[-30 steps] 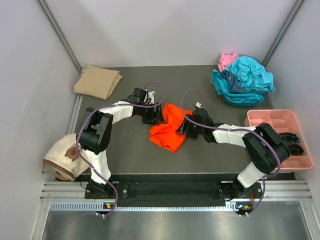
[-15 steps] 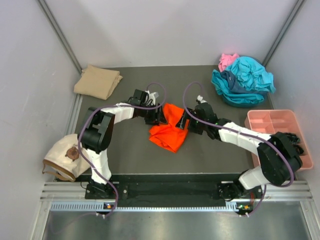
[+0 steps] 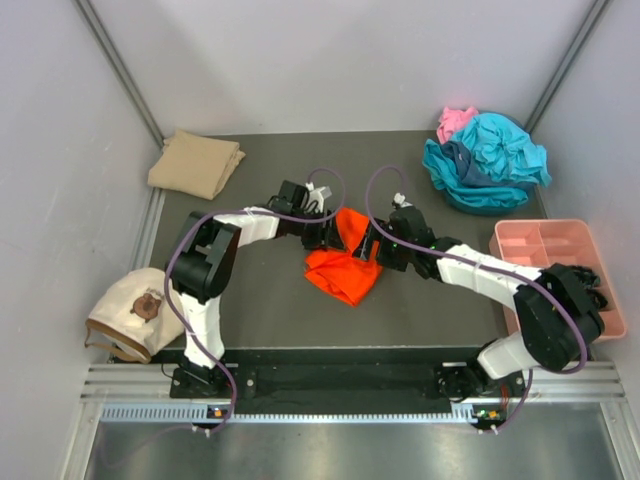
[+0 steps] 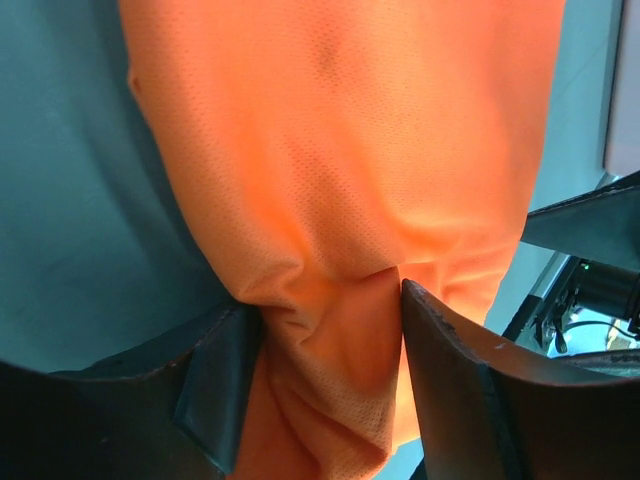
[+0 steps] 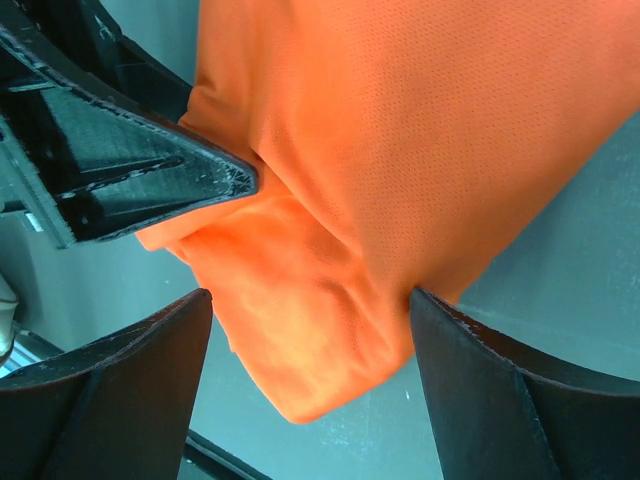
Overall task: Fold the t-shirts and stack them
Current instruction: Put the neatly folded tshirt into the corner of the board with the left arm
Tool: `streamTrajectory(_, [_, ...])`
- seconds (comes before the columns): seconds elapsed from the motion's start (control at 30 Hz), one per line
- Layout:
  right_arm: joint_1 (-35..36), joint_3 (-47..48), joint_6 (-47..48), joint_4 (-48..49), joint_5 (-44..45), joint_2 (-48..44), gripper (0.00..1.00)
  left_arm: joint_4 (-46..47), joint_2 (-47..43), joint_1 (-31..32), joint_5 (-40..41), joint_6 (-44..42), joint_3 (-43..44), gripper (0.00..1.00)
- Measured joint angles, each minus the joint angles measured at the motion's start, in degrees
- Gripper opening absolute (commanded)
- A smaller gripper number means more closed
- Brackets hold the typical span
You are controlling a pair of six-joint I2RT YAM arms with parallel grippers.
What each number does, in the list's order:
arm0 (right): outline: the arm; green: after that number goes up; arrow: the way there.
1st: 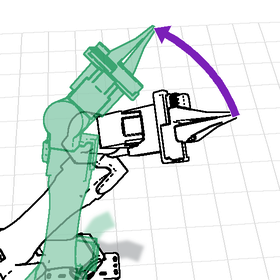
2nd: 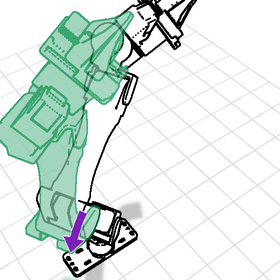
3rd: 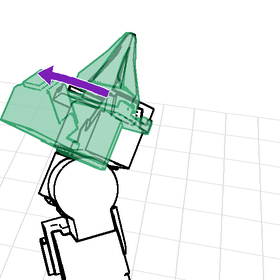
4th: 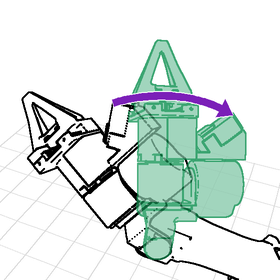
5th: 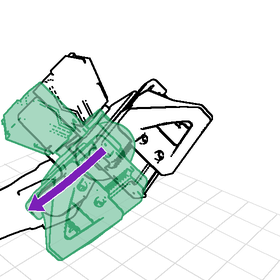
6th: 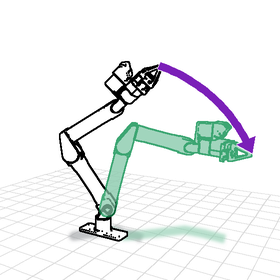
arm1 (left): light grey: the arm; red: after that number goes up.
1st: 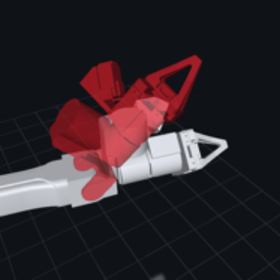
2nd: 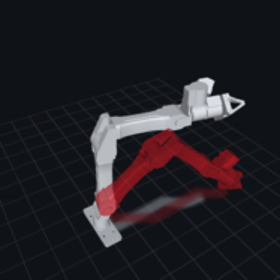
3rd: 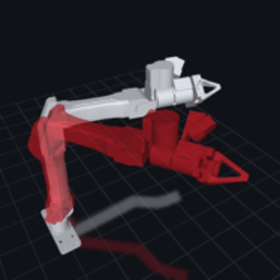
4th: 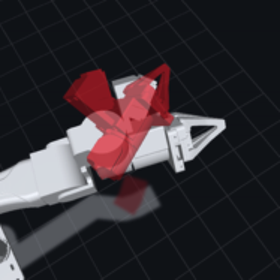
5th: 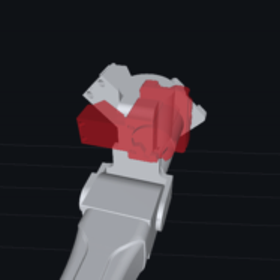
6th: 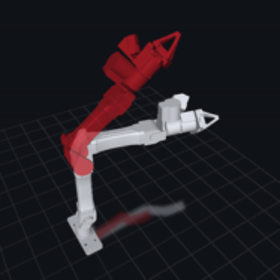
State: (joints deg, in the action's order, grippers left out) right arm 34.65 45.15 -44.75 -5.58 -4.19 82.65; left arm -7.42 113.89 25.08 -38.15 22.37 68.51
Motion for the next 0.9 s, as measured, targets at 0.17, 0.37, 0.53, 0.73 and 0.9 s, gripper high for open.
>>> streamTrajectory(0.17, [0.0, 0.0, 0.0, 0.0, -0.1, 0.6, 0.80, 0.5, 1.1, 0.7, -0.5, -0.2, 0.4, 0.41])
streamTrajectory(0.37, [0.0, 0.0, 0.0, 0.0, -0.1, 0.7, 0.80, 1.3, 2.9, 0.8, -1.5, 0.0, 0.3, 0.00])
streamTrajectory(0.53, [0.0, 0.0, 0.0, 0.0, -0.1, 0.8, 0.80, 2.2, 3.4, 0.7, -2.9, 0.3, 0.3, 0.00])
streamTrajectory(0.73, [0.0, 0.0, 0.0, -0.2, 0.0, 0.8, 0.80, 1.4, 3.1, 0.9, -1.7, 0.7, 0.7, 0.00])
streamTrajectory(0.9, [0.0, 0.0, 0.2, -0.7, 0.1, 0.8, 0.80, -4.8, 2.3, 1.6, 3.6, -0.2, 3.8, 0.00])
